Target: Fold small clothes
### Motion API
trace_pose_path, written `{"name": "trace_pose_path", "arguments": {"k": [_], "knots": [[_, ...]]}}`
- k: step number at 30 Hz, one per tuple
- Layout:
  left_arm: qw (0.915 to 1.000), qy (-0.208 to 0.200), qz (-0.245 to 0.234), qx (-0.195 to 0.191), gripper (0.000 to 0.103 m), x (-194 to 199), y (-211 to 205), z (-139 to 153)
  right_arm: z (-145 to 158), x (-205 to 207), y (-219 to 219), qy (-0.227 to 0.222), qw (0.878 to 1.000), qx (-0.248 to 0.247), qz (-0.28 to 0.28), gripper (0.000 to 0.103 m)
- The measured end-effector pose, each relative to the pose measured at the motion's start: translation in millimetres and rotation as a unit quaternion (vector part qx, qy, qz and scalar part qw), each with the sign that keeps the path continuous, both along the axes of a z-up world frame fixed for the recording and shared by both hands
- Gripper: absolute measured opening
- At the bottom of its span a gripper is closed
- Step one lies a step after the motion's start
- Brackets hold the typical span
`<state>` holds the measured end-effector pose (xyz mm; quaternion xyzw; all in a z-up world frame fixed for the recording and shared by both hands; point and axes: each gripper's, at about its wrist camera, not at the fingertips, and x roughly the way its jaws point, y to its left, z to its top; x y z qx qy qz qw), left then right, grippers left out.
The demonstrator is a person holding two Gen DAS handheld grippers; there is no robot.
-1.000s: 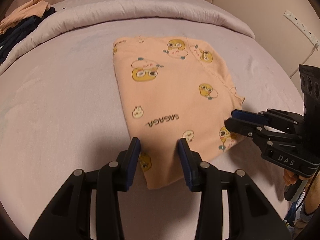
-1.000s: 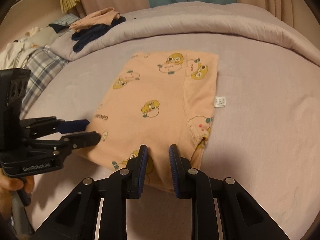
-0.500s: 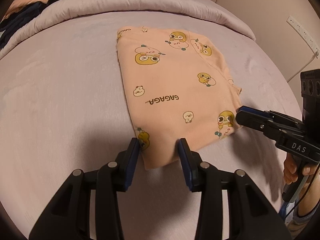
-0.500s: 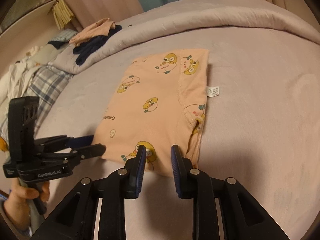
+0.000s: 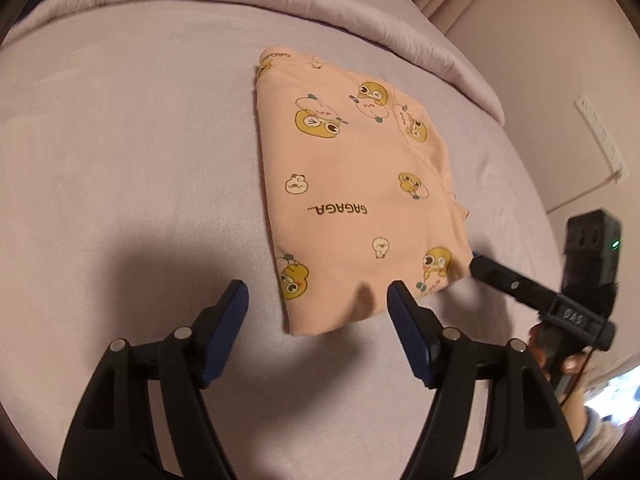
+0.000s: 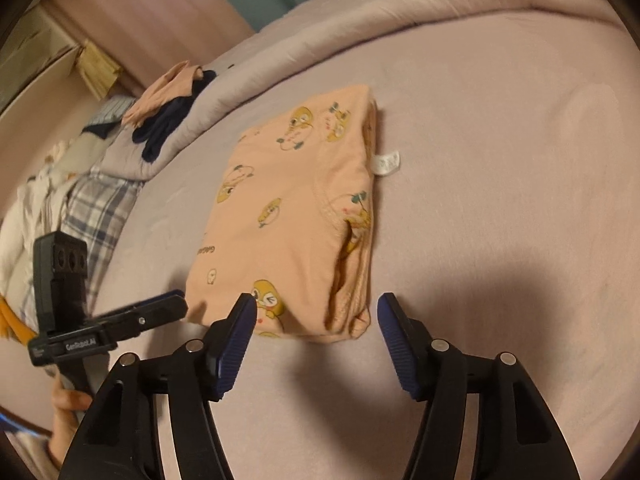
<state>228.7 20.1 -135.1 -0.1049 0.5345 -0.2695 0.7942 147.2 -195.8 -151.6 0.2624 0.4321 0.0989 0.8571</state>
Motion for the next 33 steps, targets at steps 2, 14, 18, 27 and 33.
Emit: {"name": "trace_pose_path", "arguments": {"k": [2,14,18,27,33], "knots": [[0.9998,0.009,0.001,-0.015,0.072,1.7,0.8,-1.0,-3.2,0.8,-2.5,0.005,1.0,0.022,-0.003,0.065],[0.9978,0.031,-0.003,-0.059,0.073,17.6,3.3,-7.6,-15.2,15.6,-15.3,0.013,0.994,0.108,-0.013,0.068],[0.9963,0.037,-0.001,-0.077,0.073,26.1,5.1,-10.4,-18.1,23.4,-20.5,0.014,0.991,0.13,-0.015,0.068],[0.9966,0.028,-0.003,-0.078,0.074,40.6,-7.5,-10.8,-19.4,47.0,-15.8,0.011,0.991,0.131,-0.002,0.068],[0.9966,0.025,-0.004,-0.078,0.074,52.5,-12.7,-12.5,-17.2,60.8,-14.7,0.012,0.993,0.115,0.008,0.068]]}}
